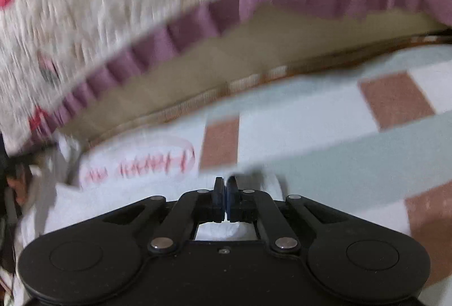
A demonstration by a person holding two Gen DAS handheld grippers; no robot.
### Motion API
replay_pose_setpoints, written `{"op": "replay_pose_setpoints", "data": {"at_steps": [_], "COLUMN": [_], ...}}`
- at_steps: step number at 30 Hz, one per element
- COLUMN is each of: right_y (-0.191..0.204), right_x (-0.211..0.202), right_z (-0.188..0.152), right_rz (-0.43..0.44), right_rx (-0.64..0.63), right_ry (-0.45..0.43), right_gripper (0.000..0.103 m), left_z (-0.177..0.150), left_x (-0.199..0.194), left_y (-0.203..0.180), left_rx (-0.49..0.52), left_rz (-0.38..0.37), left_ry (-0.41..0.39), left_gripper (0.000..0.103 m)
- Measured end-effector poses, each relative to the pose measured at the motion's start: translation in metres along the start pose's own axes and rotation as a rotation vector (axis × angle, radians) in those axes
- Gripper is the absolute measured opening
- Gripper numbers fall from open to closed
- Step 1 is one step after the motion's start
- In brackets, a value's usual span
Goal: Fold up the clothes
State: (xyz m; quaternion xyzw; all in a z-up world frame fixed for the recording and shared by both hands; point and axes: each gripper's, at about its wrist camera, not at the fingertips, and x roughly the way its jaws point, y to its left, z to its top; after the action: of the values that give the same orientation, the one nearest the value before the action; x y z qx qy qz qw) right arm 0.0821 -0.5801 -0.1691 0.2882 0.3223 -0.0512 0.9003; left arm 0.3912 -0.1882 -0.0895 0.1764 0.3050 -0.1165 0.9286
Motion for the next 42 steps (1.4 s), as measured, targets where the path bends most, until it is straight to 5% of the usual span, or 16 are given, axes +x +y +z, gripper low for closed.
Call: {"op": "replay_pose_setpoints", "data": {"at_steps": [4, 11, 14, 15, 18, 20, 22, 25, 29, 35, 41, 42], "right_y": [-0.01, 0.006, -0.001, -0.004, -0.001, 0.011, 0.019, 0.028, 0.033, 0.035, 0.044, 0.046], "right_x": [-0.009, 0.014, 0.0, -0.011, -0.04, -0.059, -0.08, -0.092, -0.095, -0.083, -0.083, -0.083], "right_z": [0.015, 0.025, 0.021, 0.019, 0.01, -0.005, -0.024, -0.05, -0.076, -0.086, -0.094, -0.095], "right_rz": [0.004, -0.16, -0.181, -0.186, -0.212, -0.181, -0.086, -0.047, -0.073, -0.13, -0.155, -0.155], "right_rx": [0.063, -0.11, -0.002, 0.036, -0.013, -0.148, -0.232, -0.284, -0.278, -0.256, -0.283, -0.302], "right_ry": [-0.079, 0.047, 0.004, -0.024, -0.02, 0.006, 0.024, 0.073, 0.128, 0.148, 0.123, 0.119], "right_gripper": [0.003, 0.002, 0.024, 0.039, 0.043, 0.043, 0.027, 0.019, 0.02, 0.024, 0.029, 0.001], "left_z": [-0.007, -0.021, -0.024, -0.024, -0.026, -0.032, -0.044, -0.078, -0.121, -0.164, -0.188, -0.19], "left_x": [0.009, 0.026, 0.029, 0.027, 0.006, -0.018, -0.044, -0.086, -0.12, -0.162, -0.19, -0.192], "left_y": [0.001, 0.004, 0.007, 0.012, 0.028, 0.03, 0.026, 0.018, 0.008, 0.014, 0.032, 0.033], "left_rx": [0.006, -0.007, 0.0, -0.018, -0.086, -0.098, -0.09, -0.063, -0.033, 0.083, 0.04, 0.037], "left_rz": [0.027, 0.09, 0.162, 0.157, 0.072, 0.007, -0.077, -0.127, -0.144, -0.159, -0.164, -0.144], "left_ry": [0.005, 0.048, 0.04, 0.04, 0.021, 0.012, 0.037, 0.069, 0.164, 0.178, 0.194, 0.194], "left_gripper": [0.0, 0.0, 0.004, 0.011, 0.022, 0.033, 0.036, 0.041, 0.041, 0.042, 0.045, 0.045]}}
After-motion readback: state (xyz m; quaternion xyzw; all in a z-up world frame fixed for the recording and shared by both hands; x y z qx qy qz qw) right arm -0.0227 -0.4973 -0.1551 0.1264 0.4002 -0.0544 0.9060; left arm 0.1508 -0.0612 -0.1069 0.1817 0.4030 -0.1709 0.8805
